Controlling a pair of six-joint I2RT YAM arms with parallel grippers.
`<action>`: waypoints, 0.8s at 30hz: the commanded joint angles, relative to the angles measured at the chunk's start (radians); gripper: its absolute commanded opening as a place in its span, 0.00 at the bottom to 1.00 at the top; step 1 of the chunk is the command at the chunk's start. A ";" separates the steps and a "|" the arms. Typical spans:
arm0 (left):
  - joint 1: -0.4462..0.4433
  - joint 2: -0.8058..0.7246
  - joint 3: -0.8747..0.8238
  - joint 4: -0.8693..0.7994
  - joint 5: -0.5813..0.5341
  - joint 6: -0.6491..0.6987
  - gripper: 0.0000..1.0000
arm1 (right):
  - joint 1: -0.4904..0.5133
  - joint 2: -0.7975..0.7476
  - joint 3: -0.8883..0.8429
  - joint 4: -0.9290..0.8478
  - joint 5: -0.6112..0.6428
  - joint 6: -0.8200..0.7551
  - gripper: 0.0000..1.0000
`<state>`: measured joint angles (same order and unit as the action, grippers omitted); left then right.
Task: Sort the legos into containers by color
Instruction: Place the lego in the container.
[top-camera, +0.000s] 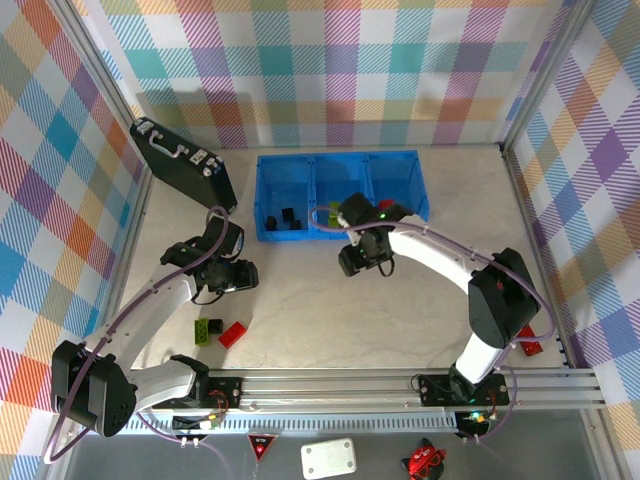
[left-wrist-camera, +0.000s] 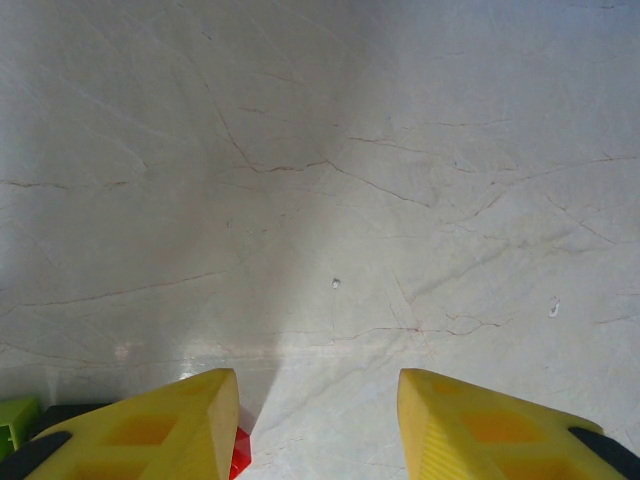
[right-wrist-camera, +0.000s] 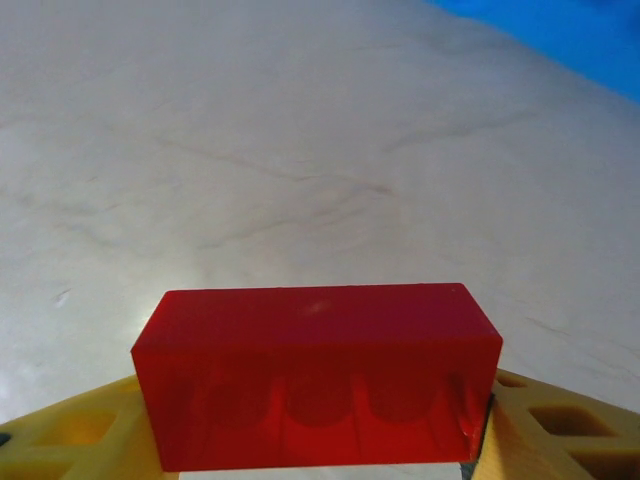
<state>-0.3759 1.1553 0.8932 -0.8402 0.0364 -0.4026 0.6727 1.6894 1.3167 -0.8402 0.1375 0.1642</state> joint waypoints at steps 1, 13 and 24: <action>0.014 -0.017 0.003 -0.026 0.002 0.008 0.46 | -0.067 -0.017 0.031 -0.053 -0.020 0.025 0.61; 0.014 -0.022 0.004 -0.033 -0.014 0.004 0.46 | -0.291 0.127 0.250 -0.082 -0.029 0.006 0.62; 0.014 -0.016 0.003 -0.039 -0.028 -0.001 0.46 | -0.381 0.424 0.623 -0.149 -0.035 -0.032 0.62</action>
<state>-0.3759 1.1542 0.8932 -0.8410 0.0227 -0.4030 0.3054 2.0651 1.8652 -0.9360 0.1184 0.1516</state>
